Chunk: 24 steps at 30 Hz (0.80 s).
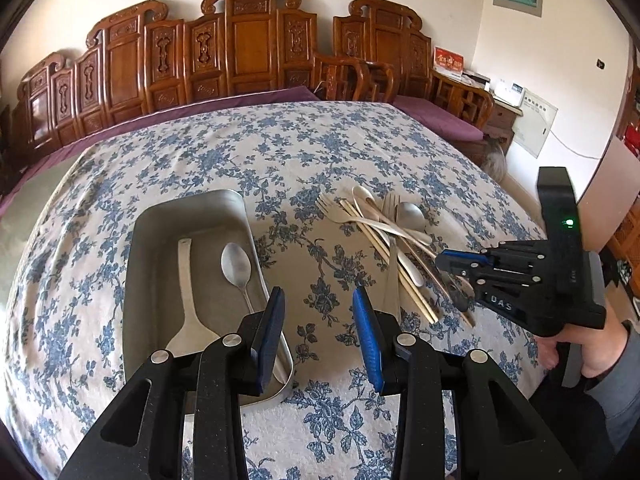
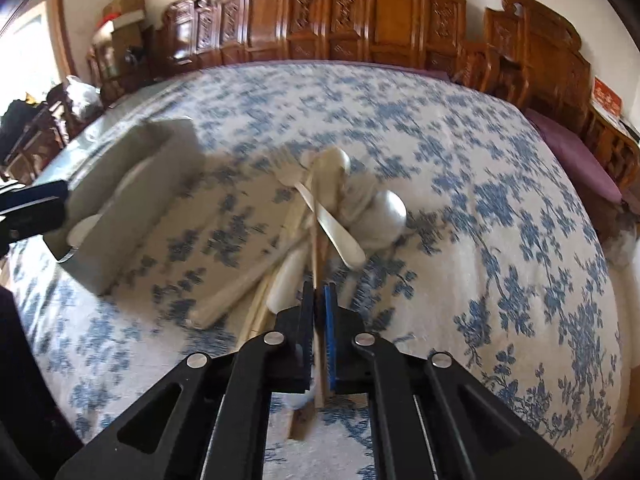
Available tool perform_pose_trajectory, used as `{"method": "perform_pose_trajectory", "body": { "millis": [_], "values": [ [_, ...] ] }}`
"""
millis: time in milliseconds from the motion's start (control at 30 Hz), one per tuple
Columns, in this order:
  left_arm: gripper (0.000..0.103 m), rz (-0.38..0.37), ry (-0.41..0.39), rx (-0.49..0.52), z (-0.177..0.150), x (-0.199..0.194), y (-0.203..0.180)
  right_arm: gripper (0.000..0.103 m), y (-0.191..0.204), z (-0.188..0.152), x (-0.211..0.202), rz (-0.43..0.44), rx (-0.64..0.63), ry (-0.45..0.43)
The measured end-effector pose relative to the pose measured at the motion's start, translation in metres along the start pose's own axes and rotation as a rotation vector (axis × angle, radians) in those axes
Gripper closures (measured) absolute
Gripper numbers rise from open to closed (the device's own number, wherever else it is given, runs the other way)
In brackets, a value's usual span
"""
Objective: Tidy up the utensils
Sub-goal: 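Grasp a single wooden chopstick from the pile with the right tool, then grasp the white plastic fork with the left tool while the right tool holds the chopstick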
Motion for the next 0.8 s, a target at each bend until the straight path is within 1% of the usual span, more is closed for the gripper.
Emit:
{"method": "perform_pose_trajectory", "body": {
  "millis": [100, 200, 300, 500, 600, 800],
  "values": [
    [0.070, 0.003, -0.002, 0.000, 0.000, -0.001, -0.001, 0.097, 0.001, 0.003, -0.007, 0.035, 0.005, -0.028],
    [0.070, 0.006, -0.004, 0.007, -0.001, -0.002, -0.005, 0.097, -0.003, 0.009, -0.017, 0.040, 0.023, -0.081],
    [0.070, 0.010, 0.001, 0.014, 0.000, 0.000, -0.010, 0.097, -0.013, 0.013, -0.023, 0.026, 0.054, -0.112],
    [0.070, 0.038, 0.009, 0.043, 0.007, 0.012, -0.024, 0.097, -0.045, 0.019, -0.013, -0.024, 0.119, -0.099],
    [0.070, 0.053, 0.013, 0.059, 0.011, 0.019, -0.031, 0.097, -0.055, 0.019, -0.009, -0.026, 0.135, -0.098],
    [0.070, 0.045, 0.038, 0.048, 0.027, 0.045, -0.048, 0.097, -0.076, 0.016, -0.007, -0.047, 0.181, -0.095]
  ]
}}
Point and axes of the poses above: each gripper's, at about its wrist camera, not at the fingertips, and x roughly the way its jaws point, y to its left, z to its top, the point moved 2 cm from there along x, roughly the way its jaws point, and after that the axes turned 1 degree about -x, right-handed, at the moved point
